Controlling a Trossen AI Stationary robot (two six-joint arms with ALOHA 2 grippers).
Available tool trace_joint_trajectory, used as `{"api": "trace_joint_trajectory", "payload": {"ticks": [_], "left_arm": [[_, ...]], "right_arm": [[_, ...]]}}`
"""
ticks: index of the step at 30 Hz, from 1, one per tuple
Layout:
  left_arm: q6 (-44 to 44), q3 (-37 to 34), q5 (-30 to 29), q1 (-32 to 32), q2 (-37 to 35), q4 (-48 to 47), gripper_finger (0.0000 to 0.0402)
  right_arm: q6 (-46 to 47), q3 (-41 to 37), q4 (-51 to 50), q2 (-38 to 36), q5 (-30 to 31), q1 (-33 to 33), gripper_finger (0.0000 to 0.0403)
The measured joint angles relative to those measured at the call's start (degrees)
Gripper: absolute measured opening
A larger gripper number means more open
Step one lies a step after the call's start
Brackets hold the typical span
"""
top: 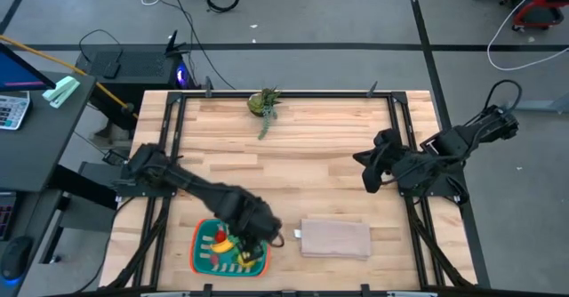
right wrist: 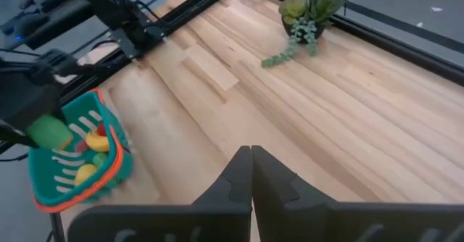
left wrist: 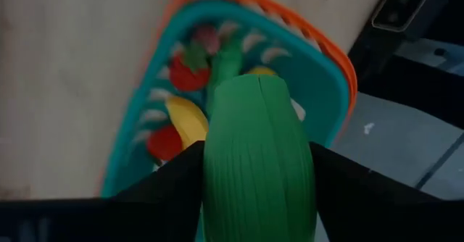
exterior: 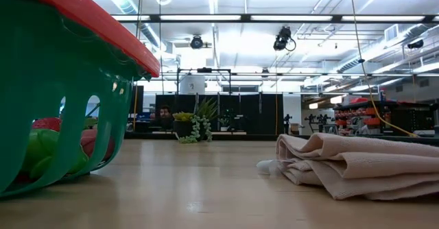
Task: Pick and placing Produce into tupperware
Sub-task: Put the green corn into the blue basket
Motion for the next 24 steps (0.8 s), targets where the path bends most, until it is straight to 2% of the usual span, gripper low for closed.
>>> {"api": "trace_joint_trajectory", "payload": {"ticks": [4, 11, 18, 24], "left_arm": [[-5.4, 0.0, 0.06, -3.34, 0.48, -0.12, 0.0217], [-12.43, -0.07, -0.07, -6.87, 1.36, -1.17, 0.0239], [-14.15, -0.04, 0.14, -9.51, 4.87, -0.72, 0.0225], [-14.9, -0.04, 3.15, -9.56, 9.41, -0.46, 0.0235]], "right_arm": [[0.75, 0.0, 0.03, 0.45, 0.63, 0.0, 0.0004], [1.63, 0.0, 0.08, 0.62, 0.63, 0.02, 0.0004], [1.61, -0.02, 0.1, 0.62, 0.57, 0.02, 0.0004], [1.56, -0.02, 0.1, 0.59, 0.46, 0.02, 0.0004]]}}
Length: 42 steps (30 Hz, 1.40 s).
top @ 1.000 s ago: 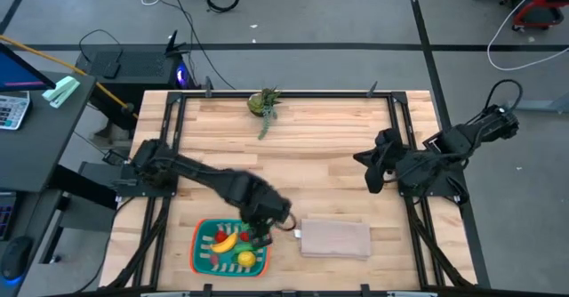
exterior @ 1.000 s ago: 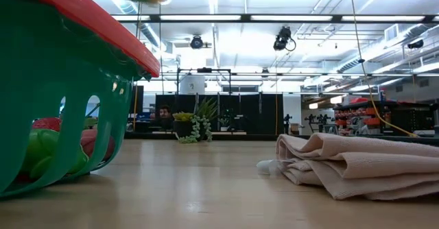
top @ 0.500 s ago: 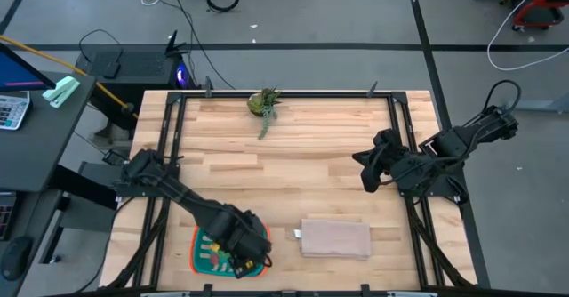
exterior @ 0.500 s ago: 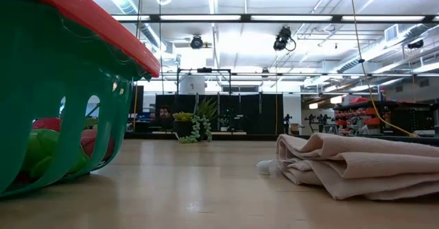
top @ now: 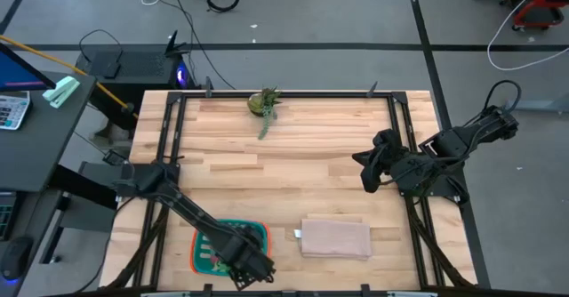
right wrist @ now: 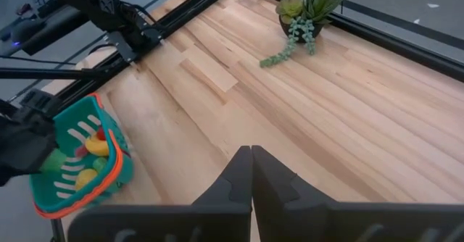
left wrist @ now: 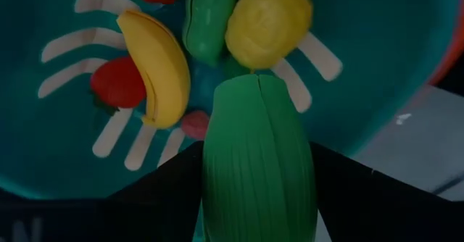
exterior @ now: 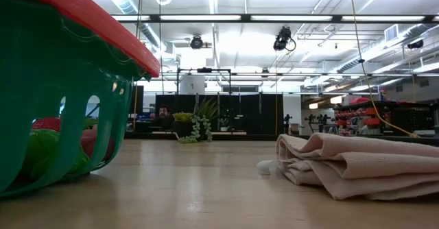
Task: Pick and placing Produce into tupperware
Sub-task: Put the green corn into the blue basket, then return to Home Position
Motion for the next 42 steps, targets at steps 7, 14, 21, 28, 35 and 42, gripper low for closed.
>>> {"api": "trace_joint_trajectory", "payload": {"ticks": [7, 14, 21, 28, 35, 42], "left_arm": [[1.75, 0.0, 0.26, 0.59, 4.0, -0.05, 0.0228], [2.91, 0.0, 0.21, 2.16, 6.19, 0.41, 0.0241], [7.49, 0.02, 0.21, 3.75, 7.06, 1.16, 0.0245], [10.02, 0.02, 3.4, 6.49, 6.57, -0.31, 0.0262], [15.38, 0.02, 10.13, 9.28, 6.57, -0.28, 0.0269], [17.75, 0.0, 11.25, 14.75, 5.89, -0.22, 0.0249]], "right_arm": [[-0.36, 0.0, -0.01, 0.0, -0.31, 0.0, 0.0004], [-1.12, 0.0, -0.02, 0.0, -0.44, 0.0, 0.0004], [-1.49, 0.0, -0.02, 0.0, -1.75, 0.01, 0.0004], [-1.64, 0.0, -0.02, 0.0, -1.82, 0.0, 0.0004], [-1.2, 0.0, 0.0, 0.0, -1.82, 0.0, 0.0004], [-3.35, -0.01, 0.0, 0.0, 0.14, 0.0, 0.0007]]}}
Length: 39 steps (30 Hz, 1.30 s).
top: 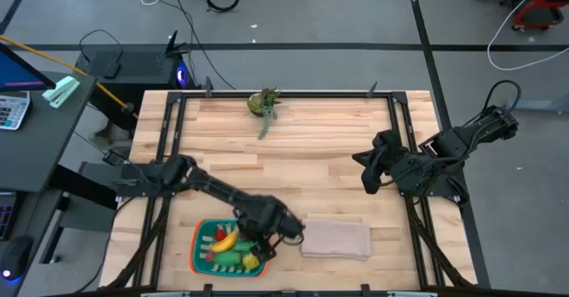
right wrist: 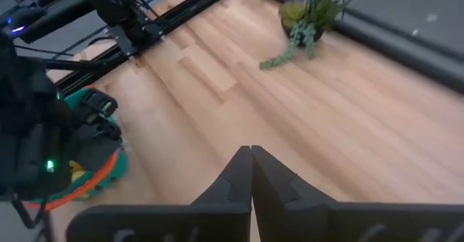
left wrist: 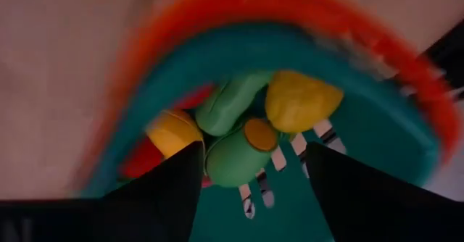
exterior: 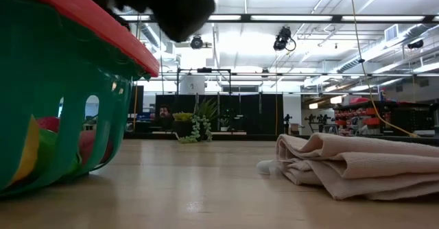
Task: Pick and placing Produce into tupperware
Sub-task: Return to Home Position
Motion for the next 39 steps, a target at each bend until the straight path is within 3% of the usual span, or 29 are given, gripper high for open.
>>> {"api": "trace_joint_trajectory", "payload": {"ticks": [5, 12, 16, 19, 24, 27, 32, 36, 39], "left_arm": [[1.96, 3.1, -1.74, 5.53, -3.86, -0.32, 0.024], [7.17, 18.81, -22.09, 10.34, -12.2, -6.21, 0.024], [15.95, 27.77, -28.17, 12.4, -17.31, -11.85, 0.0236], [19.24, 25.38, -28.77, 13.78, -25.47, -8.65, 0.0232], [13.8, 25.38, -32.94, 15.99, -36.7, -11.25, 0.0234], [15.23, 25.41, -37.36, 16.11, -43.88, -12.06, 0.0235], [19.14, 25.46, -38.44, 16.06, -56.18, -12.15, 0.023], [21.32, 25.4, -38.95, 16.06, -64.56, -12.15, 0.0231], [22.64, 24.87, -40.05, 16.06, -69.94, -12.15, 0.0232]], "right_arm": [[-9.1, -0.01, -0.02, -0.62, 1.4, 0.0, 0.0007], [-15.01, 1.09, -0.46, -4.12, 0.51, 0.0, 0.0007], [-18.25, 4.32, -0.58, -6.89, -2.61, 0.0, 0.0007], [-20.83, 7.64, -0.94, -8.69, -4.21, 0.0, 0.0007], [-21.41, 15.57, -5.84, -11.39, -7.38, 0.01, 0.0007], [-21.39, 20.67, -10.58, -12.92, -7.47, 0.02, 0.0007], [-20.78, 27.07, -21.16, -16.11, -4.76, 0.02, 0.0007], [-16.96, 28.42, -29.06, -20.34, -1.32, 0.01, 0.0007], [-19.37, 26.84, -29.61, -24.28, -1.92, 0.0, 0.0007]]}}
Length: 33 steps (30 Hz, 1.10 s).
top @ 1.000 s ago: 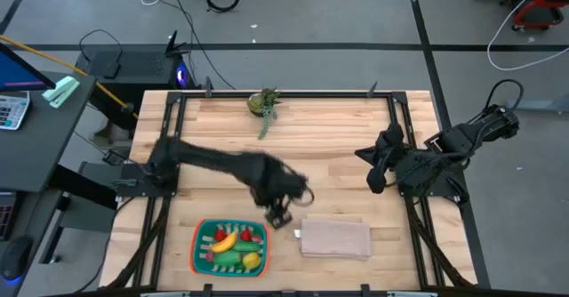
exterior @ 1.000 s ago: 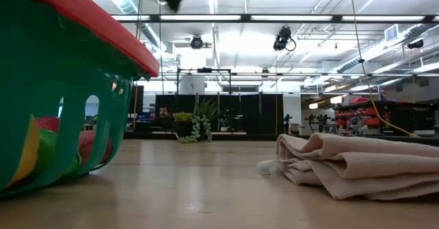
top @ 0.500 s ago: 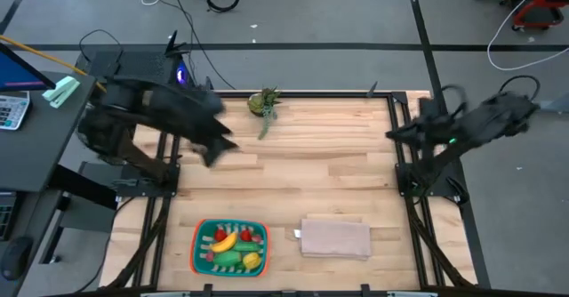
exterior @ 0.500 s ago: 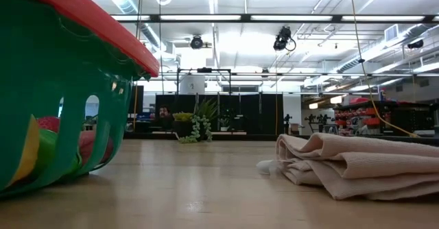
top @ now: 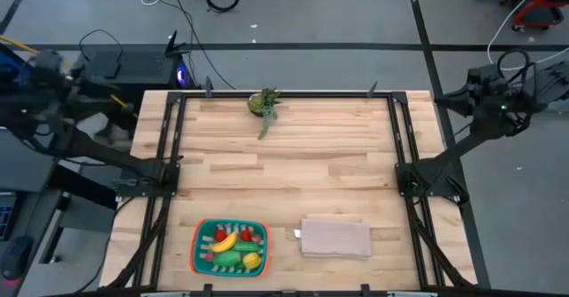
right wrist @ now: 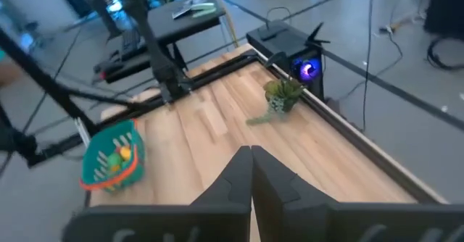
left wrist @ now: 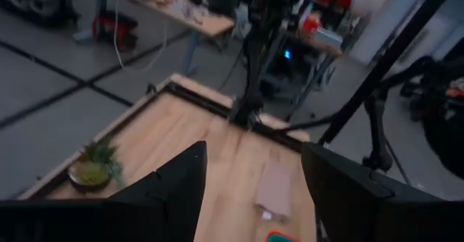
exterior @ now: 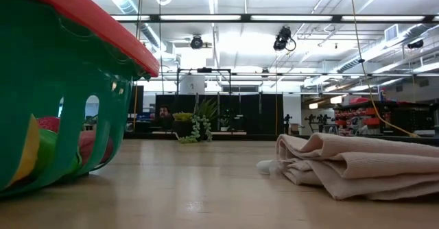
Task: Pick and placing Produce into tupperware
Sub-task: Return to Home Position
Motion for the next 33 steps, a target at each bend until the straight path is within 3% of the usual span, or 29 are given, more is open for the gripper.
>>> {"api": "trace_joint_trajectory", "payload": {"ticks": [6, 10, 14, 21, 25, 33], "left_arm": [[6.55, -10.91, -1.45, 0.01, -7.85, 3.44, 0.0229], [10.99, -26.61, -1.66, -0.07, -15.15, 15.99, 0.0227], [13.17, -47.16, -0.23, -0.1, -24.01, 31.53, 0.023], [13.42, -77.88, 8.11, -0.2, -39.48, 60.41, 0.0229], [11.81, -91.1, 8.14, -0.17, -46.0, 70.9, 0.023], [7.62, -111.06, 8.25, -0.17, -51.35, 89.7, 0.0227]], "right_arm": [[-5.54, -6.75, 2.24, -6.51, 0.64, 0.01, 0.0007], [-10.24, -16.58, 12.95, -12.75, -0.01, 0.0, 0.0007], [-18.12, -29.91, 28.34, -20.89, -4.6, 0.02, 0.0007], [-20.47, -48.76, 45.41, -33.08, -9.25, 0.01, 0.0007], [-20.85, -56.54, 50.47, -37.6, -9.06, 0.0, 0.0007], [-20.88, -65.55, 58.56, -37.62, -9.01, 0.02, 0.0007]]}}
